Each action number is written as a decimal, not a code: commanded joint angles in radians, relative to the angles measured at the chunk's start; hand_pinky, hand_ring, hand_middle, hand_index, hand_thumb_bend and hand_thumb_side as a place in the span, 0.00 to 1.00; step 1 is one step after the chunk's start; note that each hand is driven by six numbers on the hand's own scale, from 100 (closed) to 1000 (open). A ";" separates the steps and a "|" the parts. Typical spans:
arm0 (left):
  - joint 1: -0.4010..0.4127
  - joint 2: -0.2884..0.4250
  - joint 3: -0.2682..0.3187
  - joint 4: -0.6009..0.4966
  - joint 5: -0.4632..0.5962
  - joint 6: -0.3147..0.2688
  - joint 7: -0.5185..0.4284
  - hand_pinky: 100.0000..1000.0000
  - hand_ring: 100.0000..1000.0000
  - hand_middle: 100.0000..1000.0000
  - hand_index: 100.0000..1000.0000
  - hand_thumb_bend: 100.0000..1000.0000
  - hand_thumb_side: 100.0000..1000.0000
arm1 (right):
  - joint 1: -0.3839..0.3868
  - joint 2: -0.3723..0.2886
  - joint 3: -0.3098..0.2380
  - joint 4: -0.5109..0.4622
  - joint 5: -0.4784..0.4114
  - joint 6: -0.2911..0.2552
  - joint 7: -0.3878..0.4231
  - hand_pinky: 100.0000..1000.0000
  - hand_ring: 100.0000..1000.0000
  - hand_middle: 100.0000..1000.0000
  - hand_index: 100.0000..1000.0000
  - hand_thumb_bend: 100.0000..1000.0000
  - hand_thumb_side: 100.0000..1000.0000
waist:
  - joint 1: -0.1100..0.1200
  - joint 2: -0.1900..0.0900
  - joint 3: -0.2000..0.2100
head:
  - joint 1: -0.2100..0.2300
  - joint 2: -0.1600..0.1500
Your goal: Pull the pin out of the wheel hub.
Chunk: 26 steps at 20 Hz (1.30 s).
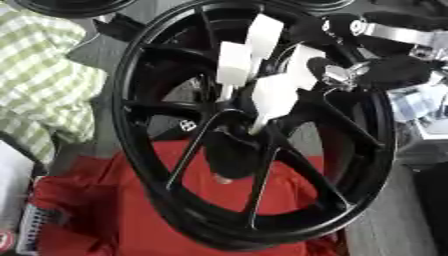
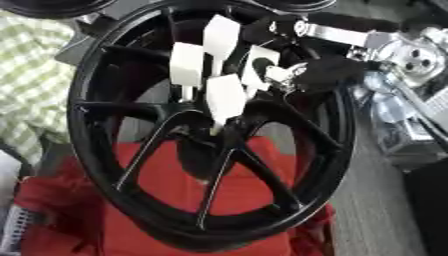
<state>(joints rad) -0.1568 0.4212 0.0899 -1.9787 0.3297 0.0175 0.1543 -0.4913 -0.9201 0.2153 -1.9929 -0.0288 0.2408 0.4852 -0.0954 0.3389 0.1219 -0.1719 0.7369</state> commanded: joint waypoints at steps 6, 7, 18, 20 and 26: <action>-0.014 0.021 0.004 -0.021 -0.008 -0.002 -0.002 0.57 0.65 0.54 0.71 0.00 0.74 | 0.017 -0.049 -0.040 -0.007 -0.041 -0.025 0.000 1.00 1.00 1.00 0.94 0.00 0.68 | 0.000 0.001 0.002 | -0.030 -0.013; -0.015 0.021 0.004 -0.021 -0.009 -0.002 -0.002 0.57 0.65 0.54 0.71 0.00 0.74 | 0.019 -0.051 -0.042 -0.007 -0.048 -0.025 0.002 1.00 1.00 1.00 0.94 0.00 0.69 | -0.001 0.004 0.003 | -0.029 -0.013; -0.019 0.021 0.003 -0.021 -0.010 -0.003 -0.003 0.57 0.65 0.54 0.71 0.00 0.74 | 0.018 -0.052 -0.059 -0.007 -0.090 -0.022 0.022 1.00 1.00 1.00 0.95 0.00 0.71 | 0.000 0.013 0.007 | -0.024 -0.016; -0.019 0.021 0.002 -0.021 -0.010 -0.002 -0.004 0.57 0.64 0.54 0.71 0.00 0.74 | 0.020 -0.052 -0.065 -0.007 -0.088 -0.019 0.016 1.00 1.00 1.00 0.95 0.00 0.65 | 0.000 0.012 0.005 | -0.023 -0.016; -0.019 0.021 0.002 -0.021 -0.009 0.001 -0.006 0.57 0.64 0.54 0.71 0.00 0.74 | 0.020 -0.053 -0.084 -0.007 -0.091 -0.022 -0.030 1.00 1.00 1.00 0.95 0.00 0.49 | 0.001 0.011 0.003 | -0.024 -0.018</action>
<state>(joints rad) -0.1671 0.4213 0.0895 -1.9787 0.3220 0.0187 0.1512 -0.4650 -0.9370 0.1528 -1.9929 -0.1170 0.2207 0.4657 -0.1003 0.3645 0.1249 -0.1955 0.7279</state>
